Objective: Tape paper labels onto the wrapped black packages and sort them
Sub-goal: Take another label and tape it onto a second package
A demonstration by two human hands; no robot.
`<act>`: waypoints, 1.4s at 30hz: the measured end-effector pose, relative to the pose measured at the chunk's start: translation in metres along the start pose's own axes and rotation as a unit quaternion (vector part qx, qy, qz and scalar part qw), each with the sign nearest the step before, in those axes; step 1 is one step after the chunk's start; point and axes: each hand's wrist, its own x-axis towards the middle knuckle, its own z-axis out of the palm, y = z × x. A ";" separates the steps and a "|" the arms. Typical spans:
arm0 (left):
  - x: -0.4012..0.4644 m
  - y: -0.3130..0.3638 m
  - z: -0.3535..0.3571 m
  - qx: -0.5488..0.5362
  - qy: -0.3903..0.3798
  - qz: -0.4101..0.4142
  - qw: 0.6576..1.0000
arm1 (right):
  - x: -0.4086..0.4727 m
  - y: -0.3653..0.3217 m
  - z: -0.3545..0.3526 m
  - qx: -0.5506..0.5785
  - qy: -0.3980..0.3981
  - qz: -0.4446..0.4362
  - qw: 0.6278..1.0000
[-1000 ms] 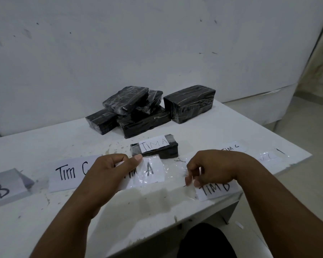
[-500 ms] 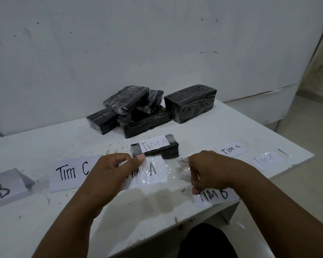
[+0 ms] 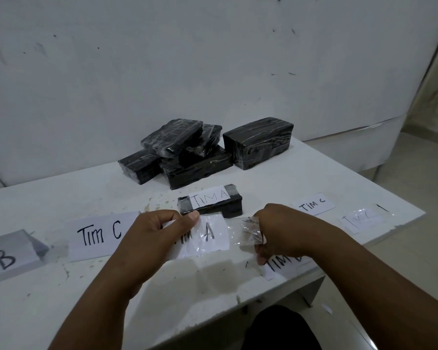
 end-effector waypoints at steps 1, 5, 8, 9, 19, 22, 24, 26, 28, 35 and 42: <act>0.000 0.000 0.000 0.000 0.000 -0.002 1.000 | 0.000 0.000 0.000 0.002 0.002 0.001 1.000; -0.001 0.001 0.000 -0.001 0.002 -0.007 1.000 | -0.003 0.003 0.002 0.025 0.005 0.009 1.000; -0.003 0.003 0.002 -0.003 0.001 -0.002 1.000 | -0.008 0.004 0.002 0.054 0.008 0.026 0.998; -0.003 0.004 0.003 -0.002 0.002 0.000 1.000 | -0.010 0.004 0.003 0.064 0.014 0.029 0.997; 0.007 0.026 0.003 -0.006 0.004 0.044 0.999 | -0.026 -0.012 -0.013 0.665 -0.030 -0.145 0.732; 0.015 0.035 -0.002 0.017 0.036 0.055 0.998 | -0.018 -0.017 -0.022 0.738 -0.054 -0.190 0.645; 0.021 0.038 -0.008 0.026 0.064 0.057 0.996 | -0.013 -0.024 -0.032 0.741 -0.037 -0.189 0.644; 0.026 0.041 -0.013 0.028 0.089 0.060 0.994 | -0.009 -0.035 -0.041 0.730 0.021 -0.146 0.667; 0.033 0.043 -0.019 0.021 0.104 0.060 0.993 | -0.001 -0.046 -0.049 0.698 0.112 -0.095 0.701; 0.053 0.052 -0.040 -0.045 0.141 0.050 0.988 | 0.035 -0.054 -0.064 0.605 0.311 -0.027 0.732; 0.086 0.043 -0.063 -0.095 0.181 0.035 0.978 | 0.067 -0.060 -0.076 0.557 0.395 -0.065 0.728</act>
